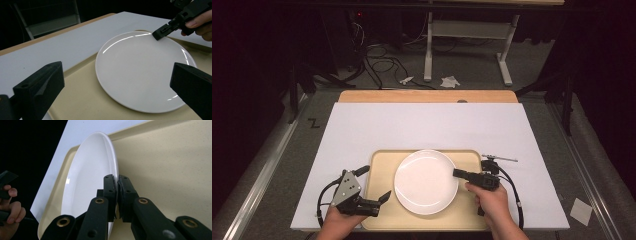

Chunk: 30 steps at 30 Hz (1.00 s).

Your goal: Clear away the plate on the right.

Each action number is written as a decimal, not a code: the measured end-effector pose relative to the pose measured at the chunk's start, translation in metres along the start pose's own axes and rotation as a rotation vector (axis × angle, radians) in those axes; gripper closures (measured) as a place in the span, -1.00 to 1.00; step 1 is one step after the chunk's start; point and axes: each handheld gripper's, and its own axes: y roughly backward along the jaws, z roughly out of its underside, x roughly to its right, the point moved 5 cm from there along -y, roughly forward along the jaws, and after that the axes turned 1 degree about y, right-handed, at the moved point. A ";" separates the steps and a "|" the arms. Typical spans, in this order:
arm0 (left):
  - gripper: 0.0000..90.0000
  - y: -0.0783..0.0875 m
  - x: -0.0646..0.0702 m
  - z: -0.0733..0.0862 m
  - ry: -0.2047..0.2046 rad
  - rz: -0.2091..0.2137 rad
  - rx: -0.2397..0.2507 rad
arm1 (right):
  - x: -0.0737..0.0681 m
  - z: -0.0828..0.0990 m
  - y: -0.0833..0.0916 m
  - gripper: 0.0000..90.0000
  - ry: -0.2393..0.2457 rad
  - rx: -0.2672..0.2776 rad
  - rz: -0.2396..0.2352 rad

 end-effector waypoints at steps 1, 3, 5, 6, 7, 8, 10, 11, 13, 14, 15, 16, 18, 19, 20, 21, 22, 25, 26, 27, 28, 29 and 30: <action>-1.00 0.000 0.000 0.000 0.001 0.001 0.000 | 0.001 0.000 0.000 0.94 -0.001 -0.004 0.001; -1.00 0.000 0.000 0.000 0.001 0.001 0.000 | 0.002 0.001 0.000 0.93 -0.006 -0.014 0.004; -1.00 0.000 0.000 0.000 0.000 0.000 0.000 | 0.003 0.001 -0.001 0.92 -0.001 -0.015 0.009; -0.99 0.000 0.000 0.000 0.001 0.001 0.000 | 0.004 0.001 -0.001 0.92 0.000 -0.019 0.012; -0.99 0.000 0.000 0.000 0.000 0.001 0.000 | 0.004 0.002 -0.001 0.91 -0.002 -0.023 0.016; -1.00 -0.001 0.000 -0.001 -0.007 0.008 0.010 | 0.005 0.002 -0.002 0.91 0.000 -0.027 0.020; -1.00 -0.001 0.000 -0.001 -0.005 0.007 0.010 | 0.006 0.003 -0.002 0.90 0.006 -0.034 0.028; -1.00 0.000 0.000 0.000 0.000 -0.001 0.001 | 0.006 0.003 -0.002 0.90 0.010 -0.038 0.033; -1.00 0.000 0.000 0.000 0.002 0.001 0.001 | 0.007 0.003 -0.003 0.89 0.013 -0.047 0.039; -1.00 0.000 0.000 0.000 0.002 0.001 0.001 | 0.008 0.004 -0.003 0.88 0.015 -0.050 0.042; -1.00 0.000 0.000 0.000 0.002 0.001 0.001 | 0.008 0.004 -0.003 0.88 0.012 -0.053 0.045; -1.00 0.000 0.000 0.000 0.002 0.001 0.002 | 0.008 0.004 -0.003 0.88 0.009 -0.058 0.047; -1.00 0.000 0.000 0.000 0.002 0.001 0.002 | 0.009 0.005 -0.003 0.87 0.015 -0.060 0.051; -0.99 0.000 0.000 0.000 0.002 0.001 0.002 | 0.009 0.005 -0.003 0.87 0.016 -0.065 0.054; -1.00 0.001 0.000 0.000 0.001 0.001 0.002 | 0.010 0.005 -0.003 0.87 0.015 -0.068 0.057; -1.00 0.001 0.000 0.000 0.002 0.001 0.002 | 0.010 0.006 -0.004 0.86 0.015 -0.067 0.063; -1.00 0.001 0.000 0.000 0.002 0.001 0.002 | 0.011 0.006 -0.005 0.85 0.022 -0.071 0.069; -1.00 0.001 0.000 0.000 0.002 0.001 0.002 | 0.013 0.007 -0.006 0.84 0.018 -0.082 0.077; -0.99 0.001 0.000 0.000 0.002 0.002 0.002 | 0.013 0.008 -0.006 0.84 0.019 -0.087 0.082; -1.00 0.001 0.000 0.000 0.000 0.001 0.000 | 0.013 0.008 -0.006 0.84 0.021 -0.092 0.086; -1.00 0.001 0.000 0.000 0.000 0.002 0.001 | 0.014 0.008 -0.007 0.83 0.022 -0.086 0.085; -1.00 0.001 0.000 0.000 0.001 0.002 0.002 | 0.014 0.008 -0.007 0.83 0.022 -0.093 0.091; -1.00 0.001 0.000 0.000 0.001 0.002 0.002 | 0.014 0.009 -0.007 0.83 0.026 -0.095 0.097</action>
